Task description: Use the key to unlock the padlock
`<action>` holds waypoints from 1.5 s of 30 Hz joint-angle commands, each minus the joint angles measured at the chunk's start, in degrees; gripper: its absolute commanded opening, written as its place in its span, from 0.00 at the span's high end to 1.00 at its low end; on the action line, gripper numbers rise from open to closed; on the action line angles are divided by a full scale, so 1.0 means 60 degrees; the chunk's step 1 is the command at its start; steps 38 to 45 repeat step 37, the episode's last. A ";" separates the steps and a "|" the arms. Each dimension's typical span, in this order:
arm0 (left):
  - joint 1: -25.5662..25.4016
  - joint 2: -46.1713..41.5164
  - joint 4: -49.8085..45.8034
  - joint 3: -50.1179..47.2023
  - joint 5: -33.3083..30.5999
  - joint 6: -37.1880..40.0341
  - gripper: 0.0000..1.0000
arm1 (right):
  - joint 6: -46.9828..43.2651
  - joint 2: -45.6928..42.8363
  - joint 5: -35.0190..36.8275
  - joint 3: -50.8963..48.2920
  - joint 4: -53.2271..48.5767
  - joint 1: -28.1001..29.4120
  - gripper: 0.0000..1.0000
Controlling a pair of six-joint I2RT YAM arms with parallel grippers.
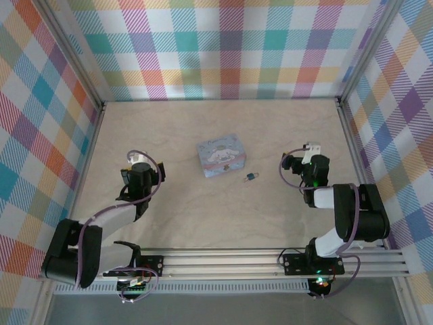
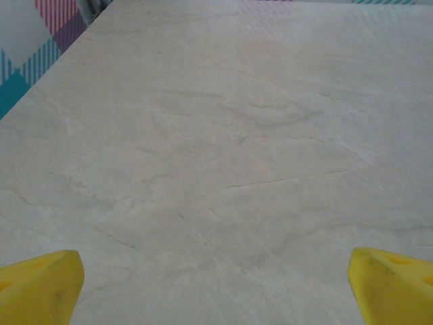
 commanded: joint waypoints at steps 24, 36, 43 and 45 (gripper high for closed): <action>0.1346 0.3197 0.3358 0.0523 0.2586 0.0517 0.00 | -0.0237 -0.0013 -0.0289 0.0047 -0.0166 -0.0038 0.00; 0.1349 0.3192 0.3355 0.0518 0.2606 0.0539 0.00 | -0.0455 0.0021 -0.0480 0.0194 -0.0408 0.0049 0.00; 0.1349 0.3198 0.3366 0.0515 0.2601 0.0544 0.00 | -0.0447 0.0007 -0.0501 0.0192 -0.0397 0.0049 0.00; 0.1349 0.3198 0.3366 0.0515 0.2601 0.0544 0.00 | -0.0447 0.0007 -0.0501 0.0192 -0.0397 0.0049 0.00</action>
